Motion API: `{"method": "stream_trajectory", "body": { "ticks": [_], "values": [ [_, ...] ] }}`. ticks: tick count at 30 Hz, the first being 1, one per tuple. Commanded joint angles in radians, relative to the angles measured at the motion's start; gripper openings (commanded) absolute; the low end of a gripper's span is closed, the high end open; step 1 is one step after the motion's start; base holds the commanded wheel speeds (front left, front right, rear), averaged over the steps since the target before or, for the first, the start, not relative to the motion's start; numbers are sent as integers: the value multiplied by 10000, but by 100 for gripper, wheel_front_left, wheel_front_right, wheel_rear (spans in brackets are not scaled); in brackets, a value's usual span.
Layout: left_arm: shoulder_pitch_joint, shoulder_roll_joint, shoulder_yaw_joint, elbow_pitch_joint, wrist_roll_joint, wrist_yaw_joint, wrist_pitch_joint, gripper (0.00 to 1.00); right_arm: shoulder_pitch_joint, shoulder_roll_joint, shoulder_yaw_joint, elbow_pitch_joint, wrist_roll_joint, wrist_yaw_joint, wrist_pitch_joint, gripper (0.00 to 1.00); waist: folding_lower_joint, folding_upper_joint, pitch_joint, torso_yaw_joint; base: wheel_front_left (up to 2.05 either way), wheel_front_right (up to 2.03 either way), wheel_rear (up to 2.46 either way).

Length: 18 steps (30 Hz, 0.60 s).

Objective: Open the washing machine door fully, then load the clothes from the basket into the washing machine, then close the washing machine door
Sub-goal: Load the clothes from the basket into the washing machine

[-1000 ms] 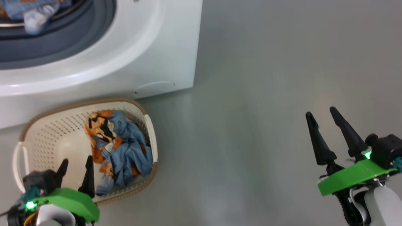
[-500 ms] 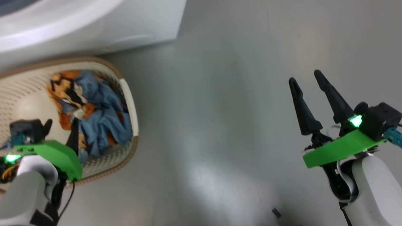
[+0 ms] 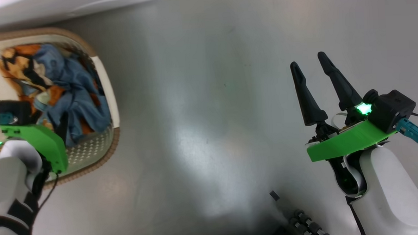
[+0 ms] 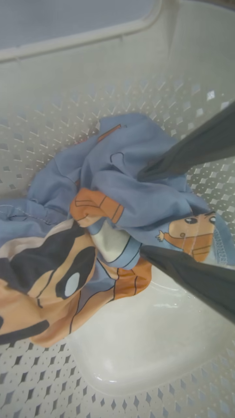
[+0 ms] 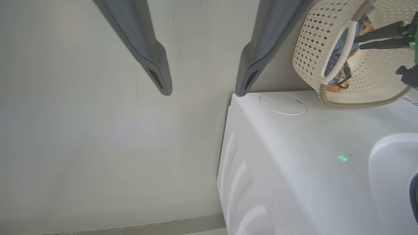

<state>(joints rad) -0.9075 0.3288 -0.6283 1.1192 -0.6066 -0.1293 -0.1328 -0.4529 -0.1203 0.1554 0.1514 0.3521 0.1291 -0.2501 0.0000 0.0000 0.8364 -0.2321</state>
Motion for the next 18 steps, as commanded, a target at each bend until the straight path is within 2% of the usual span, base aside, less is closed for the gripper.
{"method": "stream_trajectory", "body": {
  "ticks": [1,16,17,18],
  "values": [
    [-94,527,63,-69,-235,-14,-31,100,226,42,221,-238,-99,16,-117,100,0,0,311,-233,0,0,0],
    [-844,1038,-1799,-269,-1951,-14,345,100,251,74,318,-463,-103,16,-117,100,0,0,760,-530,0,0,0],
    [-867,1046,-1880,-264,-2085,-14,335,76,263,69,315,-471,-113,16,-117,100,0,0,753,-526,0,0,0],
    [-881,1037,-1934,-273,-2260,-14,341,33,275,62,312,-478,-125,16,-117,100,0,0,744,-520,0,0,0]
  ]
}}
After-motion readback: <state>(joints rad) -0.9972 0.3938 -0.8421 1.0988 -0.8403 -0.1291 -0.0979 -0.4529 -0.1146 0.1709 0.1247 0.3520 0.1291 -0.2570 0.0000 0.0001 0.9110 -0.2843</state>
